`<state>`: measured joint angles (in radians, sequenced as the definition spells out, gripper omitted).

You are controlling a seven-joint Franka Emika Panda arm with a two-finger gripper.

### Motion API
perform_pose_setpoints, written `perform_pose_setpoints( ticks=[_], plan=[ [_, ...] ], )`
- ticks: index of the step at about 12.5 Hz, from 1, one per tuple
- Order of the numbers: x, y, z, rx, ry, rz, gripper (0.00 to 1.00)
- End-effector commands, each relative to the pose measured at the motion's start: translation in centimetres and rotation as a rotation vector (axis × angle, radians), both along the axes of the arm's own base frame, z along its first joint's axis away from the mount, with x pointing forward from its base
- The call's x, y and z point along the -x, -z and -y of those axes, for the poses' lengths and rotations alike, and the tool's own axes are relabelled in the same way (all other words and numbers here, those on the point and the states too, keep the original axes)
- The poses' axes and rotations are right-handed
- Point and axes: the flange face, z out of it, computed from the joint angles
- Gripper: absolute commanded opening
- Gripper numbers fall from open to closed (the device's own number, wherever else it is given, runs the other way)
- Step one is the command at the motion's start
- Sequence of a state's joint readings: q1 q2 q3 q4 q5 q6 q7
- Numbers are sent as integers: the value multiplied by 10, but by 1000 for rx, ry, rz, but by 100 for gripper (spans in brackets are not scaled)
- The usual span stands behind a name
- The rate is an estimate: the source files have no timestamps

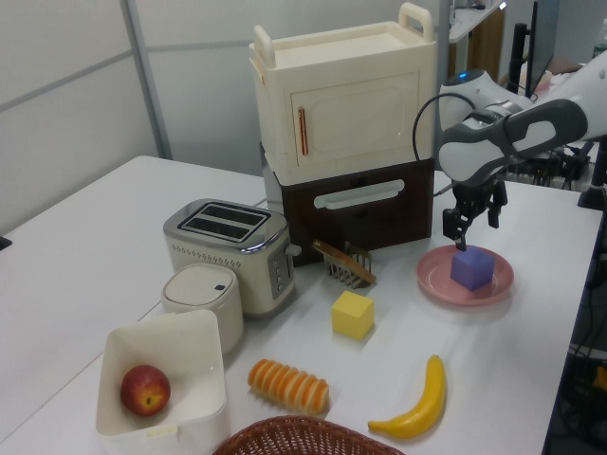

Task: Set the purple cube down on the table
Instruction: 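Close the gripper on the purple cube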

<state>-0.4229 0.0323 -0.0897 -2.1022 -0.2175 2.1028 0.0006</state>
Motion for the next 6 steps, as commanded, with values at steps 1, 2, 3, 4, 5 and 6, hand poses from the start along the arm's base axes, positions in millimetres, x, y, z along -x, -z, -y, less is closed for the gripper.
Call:
perform_pose_setpoints(
  ticks=[1, 2, 3, 4, 5, 6],
  plan=[
    [-2, 17, 3, 9, -57, -2, 100],
    [-3, 20, 3, 7, -57, -6, 100],
    [-3, 20, 3, 7, -57, -7, 100],
    [-3, 22, 3, 5, -57, -9, 100],
    [-3, 27, 3, 1, -57, -17, 100],
    [-4, 32, 4, -1, -58, -20, 100]
  ],
)
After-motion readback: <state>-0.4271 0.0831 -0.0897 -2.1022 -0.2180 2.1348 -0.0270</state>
